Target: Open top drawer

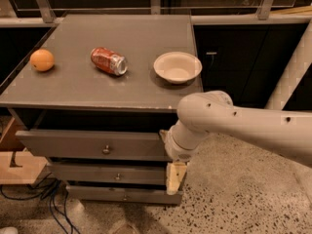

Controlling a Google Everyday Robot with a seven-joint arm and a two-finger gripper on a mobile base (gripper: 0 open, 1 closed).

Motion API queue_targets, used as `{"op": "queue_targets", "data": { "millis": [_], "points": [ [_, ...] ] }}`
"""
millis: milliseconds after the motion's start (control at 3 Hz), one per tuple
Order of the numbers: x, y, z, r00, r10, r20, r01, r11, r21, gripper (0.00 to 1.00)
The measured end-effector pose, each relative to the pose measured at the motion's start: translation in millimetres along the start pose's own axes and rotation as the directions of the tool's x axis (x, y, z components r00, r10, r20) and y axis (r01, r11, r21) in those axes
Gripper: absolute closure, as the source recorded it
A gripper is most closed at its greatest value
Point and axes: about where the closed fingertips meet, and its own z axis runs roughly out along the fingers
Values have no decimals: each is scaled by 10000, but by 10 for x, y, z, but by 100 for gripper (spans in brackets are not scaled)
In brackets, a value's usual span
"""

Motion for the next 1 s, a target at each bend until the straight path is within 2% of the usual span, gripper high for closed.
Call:
{"op": "queue_targets", "data": {
  "millis": [333, 667, 1000],
  "points": [
    [-4, -1, -12, 10000, 0, 0, 0, 10000, 0, 0],
    [-7, 166, -199, 9998, 15, 200, -10, 9997, -258, 0],
    [21, 532, -636, 9978, 148, 648, -107, 9980, -629, 0]
  ]
}}
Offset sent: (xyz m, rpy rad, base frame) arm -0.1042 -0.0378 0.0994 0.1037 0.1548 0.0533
